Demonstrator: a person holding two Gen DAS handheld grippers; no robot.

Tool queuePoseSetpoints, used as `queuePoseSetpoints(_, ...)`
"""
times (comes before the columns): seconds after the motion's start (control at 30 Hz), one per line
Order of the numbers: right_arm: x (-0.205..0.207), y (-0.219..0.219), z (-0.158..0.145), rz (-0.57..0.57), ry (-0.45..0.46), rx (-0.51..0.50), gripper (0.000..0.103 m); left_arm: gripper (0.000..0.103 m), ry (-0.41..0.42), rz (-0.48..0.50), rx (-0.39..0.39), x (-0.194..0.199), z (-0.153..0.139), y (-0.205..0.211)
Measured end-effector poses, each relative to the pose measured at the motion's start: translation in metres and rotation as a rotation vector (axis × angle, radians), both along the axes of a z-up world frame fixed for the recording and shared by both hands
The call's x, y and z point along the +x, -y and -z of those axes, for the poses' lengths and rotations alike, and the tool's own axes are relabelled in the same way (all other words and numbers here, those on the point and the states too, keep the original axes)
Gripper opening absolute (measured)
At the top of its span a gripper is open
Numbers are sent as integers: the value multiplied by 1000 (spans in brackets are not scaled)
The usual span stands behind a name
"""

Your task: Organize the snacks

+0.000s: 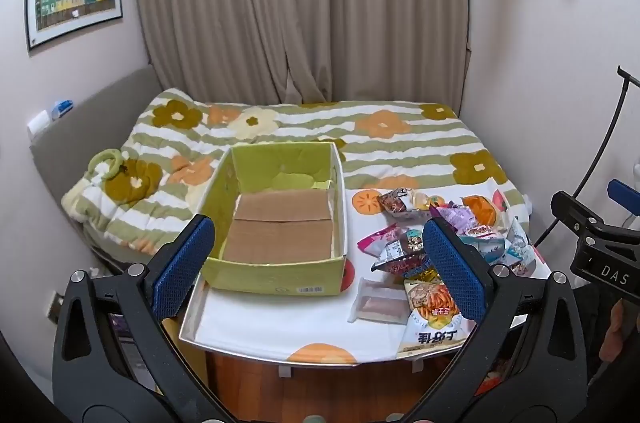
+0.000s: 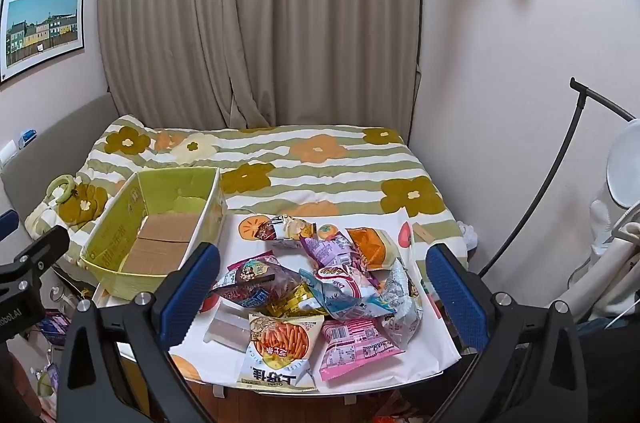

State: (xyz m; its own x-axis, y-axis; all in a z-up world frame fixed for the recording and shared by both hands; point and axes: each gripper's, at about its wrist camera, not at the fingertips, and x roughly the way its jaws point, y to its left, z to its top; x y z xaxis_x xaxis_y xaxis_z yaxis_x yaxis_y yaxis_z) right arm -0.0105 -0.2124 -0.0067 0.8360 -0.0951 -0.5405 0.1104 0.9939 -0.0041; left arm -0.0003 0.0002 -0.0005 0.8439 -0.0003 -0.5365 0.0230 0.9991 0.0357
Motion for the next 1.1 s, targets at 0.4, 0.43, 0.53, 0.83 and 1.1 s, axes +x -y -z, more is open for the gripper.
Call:
queuePoseSetpoints(0.4,1,-1,-1,-1,1,-1,103,103,2,0,1,0,1,1)
queuePoseSetpoints(0.43,1,-1,-1,-1,2,-1,103,103,2,0,0,0,1,0)
queuePoseSetpoints(0.53,1,-1,-1,-1,0,-1,103,103,1,-1,1,0,1,1)
queuePoseSetpoints(0.83,0,-1,1,0,-1,-1,103,103,-1,2,1,0,2,1)
queuePoseSetpoints(1.1,-1,-2,2,0,-1,-2,103,103,-3,2,2,-2,-2,-7)
